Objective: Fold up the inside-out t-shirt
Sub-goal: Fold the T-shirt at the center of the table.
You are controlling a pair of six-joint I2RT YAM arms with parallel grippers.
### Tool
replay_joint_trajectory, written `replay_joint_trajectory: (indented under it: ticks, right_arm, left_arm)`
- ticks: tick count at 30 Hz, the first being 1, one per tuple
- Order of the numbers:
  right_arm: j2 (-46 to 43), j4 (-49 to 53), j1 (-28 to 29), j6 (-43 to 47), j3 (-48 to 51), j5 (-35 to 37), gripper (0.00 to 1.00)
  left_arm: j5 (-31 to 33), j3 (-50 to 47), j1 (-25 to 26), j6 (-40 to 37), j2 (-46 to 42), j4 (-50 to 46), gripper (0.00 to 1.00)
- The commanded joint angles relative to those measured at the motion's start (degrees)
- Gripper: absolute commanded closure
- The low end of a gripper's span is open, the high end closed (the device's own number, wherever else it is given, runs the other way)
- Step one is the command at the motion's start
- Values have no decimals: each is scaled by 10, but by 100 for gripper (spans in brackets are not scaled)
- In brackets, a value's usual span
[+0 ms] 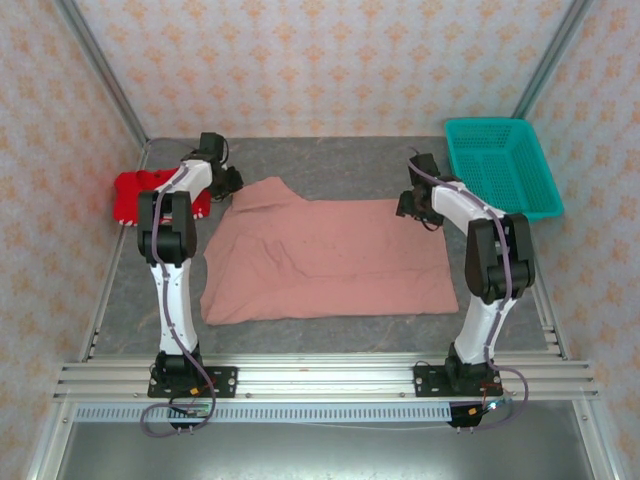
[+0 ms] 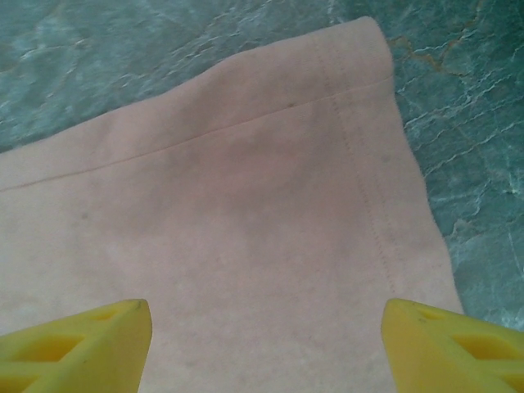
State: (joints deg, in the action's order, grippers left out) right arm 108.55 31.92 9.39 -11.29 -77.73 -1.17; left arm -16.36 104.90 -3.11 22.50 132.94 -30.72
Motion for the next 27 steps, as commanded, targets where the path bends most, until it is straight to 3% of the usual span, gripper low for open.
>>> replay_joint_trajectory:
  ticks: [1, 8, 27]
  right_arm:
    - [26, 19, -15, 5, -36, 28, 26]
    - [93, 51, -34, 11, -101, 62, 29]
    - [218, 111, -49, 18, -262, 37, 34]
  left_arm:
    - [-25, 16, 5, -4, 21, -26, 89]
    - [-30, 23, 5, -8, 17, -31, 98]
    - [-36, 24, 5, -11, 10, -32, 100]
